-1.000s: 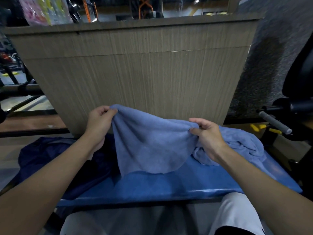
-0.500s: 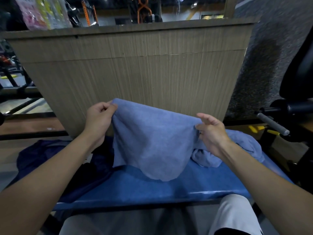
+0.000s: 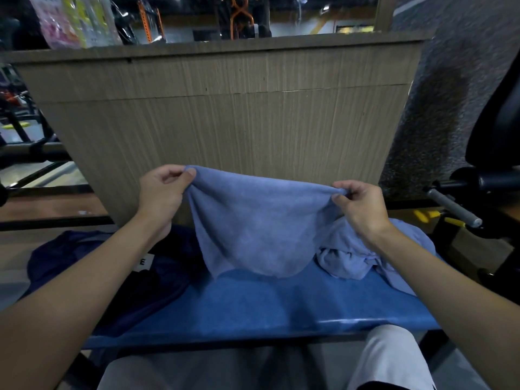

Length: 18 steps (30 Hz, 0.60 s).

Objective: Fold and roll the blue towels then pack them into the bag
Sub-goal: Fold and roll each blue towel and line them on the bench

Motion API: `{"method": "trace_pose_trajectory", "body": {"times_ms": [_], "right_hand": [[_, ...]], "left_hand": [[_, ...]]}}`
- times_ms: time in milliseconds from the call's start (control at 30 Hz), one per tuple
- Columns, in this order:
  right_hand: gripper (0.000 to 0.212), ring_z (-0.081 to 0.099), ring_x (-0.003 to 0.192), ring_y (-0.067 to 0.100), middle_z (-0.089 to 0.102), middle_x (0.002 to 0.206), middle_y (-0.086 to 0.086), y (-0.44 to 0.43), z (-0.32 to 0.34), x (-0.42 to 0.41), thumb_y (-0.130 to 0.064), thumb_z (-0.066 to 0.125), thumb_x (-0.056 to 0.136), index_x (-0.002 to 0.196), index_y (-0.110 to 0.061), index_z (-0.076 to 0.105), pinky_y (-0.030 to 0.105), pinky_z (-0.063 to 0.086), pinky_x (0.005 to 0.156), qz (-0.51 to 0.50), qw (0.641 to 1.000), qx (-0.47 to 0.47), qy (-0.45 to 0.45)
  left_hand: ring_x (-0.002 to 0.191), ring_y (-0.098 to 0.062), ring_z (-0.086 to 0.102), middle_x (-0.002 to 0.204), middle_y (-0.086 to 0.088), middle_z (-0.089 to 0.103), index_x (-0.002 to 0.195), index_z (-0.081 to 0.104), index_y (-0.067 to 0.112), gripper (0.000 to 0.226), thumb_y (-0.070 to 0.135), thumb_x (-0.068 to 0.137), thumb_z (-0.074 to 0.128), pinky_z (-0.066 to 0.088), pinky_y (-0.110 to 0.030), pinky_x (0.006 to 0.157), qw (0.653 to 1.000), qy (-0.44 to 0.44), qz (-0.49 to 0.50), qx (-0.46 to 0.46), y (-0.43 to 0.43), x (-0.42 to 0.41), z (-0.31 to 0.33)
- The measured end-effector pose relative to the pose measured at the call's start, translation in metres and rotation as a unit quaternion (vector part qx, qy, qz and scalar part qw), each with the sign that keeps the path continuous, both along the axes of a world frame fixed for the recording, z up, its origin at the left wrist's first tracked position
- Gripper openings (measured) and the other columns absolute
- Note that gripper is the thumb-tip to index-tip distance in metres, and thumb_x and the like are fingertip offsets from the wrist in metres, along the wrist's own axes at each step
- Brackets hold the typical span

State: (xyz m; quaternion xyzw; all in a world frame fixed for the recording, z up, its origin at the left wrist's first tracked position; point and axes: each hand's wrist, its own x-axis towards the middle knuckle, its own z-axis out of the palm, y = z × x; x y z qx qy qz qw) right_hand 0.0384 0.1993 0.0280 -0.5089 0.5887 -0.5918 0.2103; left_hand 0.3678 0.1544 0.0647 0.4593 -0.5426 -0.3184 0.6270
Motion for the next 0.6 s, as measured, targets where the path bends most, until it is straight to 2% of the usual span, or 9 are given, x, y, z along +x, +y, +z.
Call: {"method": "trace_pose_trajectory", "body": {"times_ms": [67,133,333,467,500,567,600], "right_hand": [[0.009,0.059,0.074,0.015,0.066,0.082,0.009,-0.003,0.003,-0.005,-0.002,0.062,0.089,0.093,-0.008,0.068,0.026,0.050,0.063,-0.021,0.999,-0.005,0.026],[0.003,0.058,0.072,0.016,0.065,0.078,0.008,-0.004,0.005,-0.010,-0.008,0.064,0.089,0.088,-0.008,0.066,0.031,0.048,0.065,-0.037,0.997,-0.004,0.074],[0.021,0.050,0.066,0.022,0.051,0.062,0.002,-0.010,0.008,-0.019,-0.022,0.067,0.089,0.081,-0.004,0.059,0.036,0.042,0.065,-0.072,0.978,0.020,0.194],[0.022,0.060,0.069,0.028,0.061,0.066,0.010,-0.022,0.010,-0.024,-0.027,0.068,0.089,0.081,-0.007,0.062,0.038,0.050,0.064,-0.081,0.977,0.039,0.194],[0.021,0.063,0.067,0.027,0.064,0.066,0.010,-0.026,0.010,-0.024,-0.026,0.068,0.089,0.080,-0.008,0.063,0.040,0.054,0.064,-0.078,0.978,0.041,0.187],[0.017,0.067,0.060,0.023,0.067,0.063,0.009,-0.033,0.013,-0.023,-0.021,0.066,0.090,0.078,-0.008,0.064,0.045,0.058,0.066,-0.066,0.985,0.032,0.156],[0.015,0.068,0.060,0.022,0.068,0.065,0.009,-0.036,0.016,-0.022,-0.018,0.065,0.091,0.080,-0.007,0.064,0.046,0.059,0.068,-0.063,0.987,0.024,0.143]], "left_hand": [[0.068,0.004,0.063,0.077,0.006,0.069,0.087,0.068,0.016,0.010,0.008,0.091,0.066,0.049,-0.013,0.064,1.000,0.016,-0.001,0.000,0.002,-0.003,0.002],[0.068,0.003,0.064,0.077,0.006,0.070,0.086,0.067,0.016,0.012,0.005,0.090,0.067,0.051,-0.013,0.063,1.000,0.024,-0.001,0.002,0.003,-0.005,0.003],[0.069,-0.006,0.062,0.081,-0.003,0.066,0.086,0.061,0.016,0.017,0.001,0.086,0.070,0.052,-0.018,0.065,0.999,-0.014,0.021,0.022,-0.004,-0.008,0.000],[0.078,-0.005,0.063,0.087,0.002,0.068,0.105,0.058,0.016,0.028,0.006,0.085,0.074,0.048,-0.012,0.066,0.995,-0.083,0.026,0.042,-0.019,-0.005,-0.007],[0.080,-0.004,0.063,0.087,0.004,0.068,0.105,0.062,0.015,0.024,0.006,0.086,0.072,0.047,-0.010,0.066,0.993,-0.108,0.022,0.050,-0.024,-0.005,-0.008],[0.078,-0.005,0.062,0.083,0.005,0.067,0.090,0.068,0.017,0.014,0.004,0.086,0.070,0.047,-0.011,0.067,0.990,-0.135,0.021,0.043,-0.031,-0.007,-0.004],[0.074,-0.004,0.062,0.081,0.004,0.066,0.085,0.067,0.019,0.016,0.003,0.086,0.070,0.047,-0.013,0.067,0.990,-0.134,0.027,0.029,-0.034,-0.009,0.000]]}}
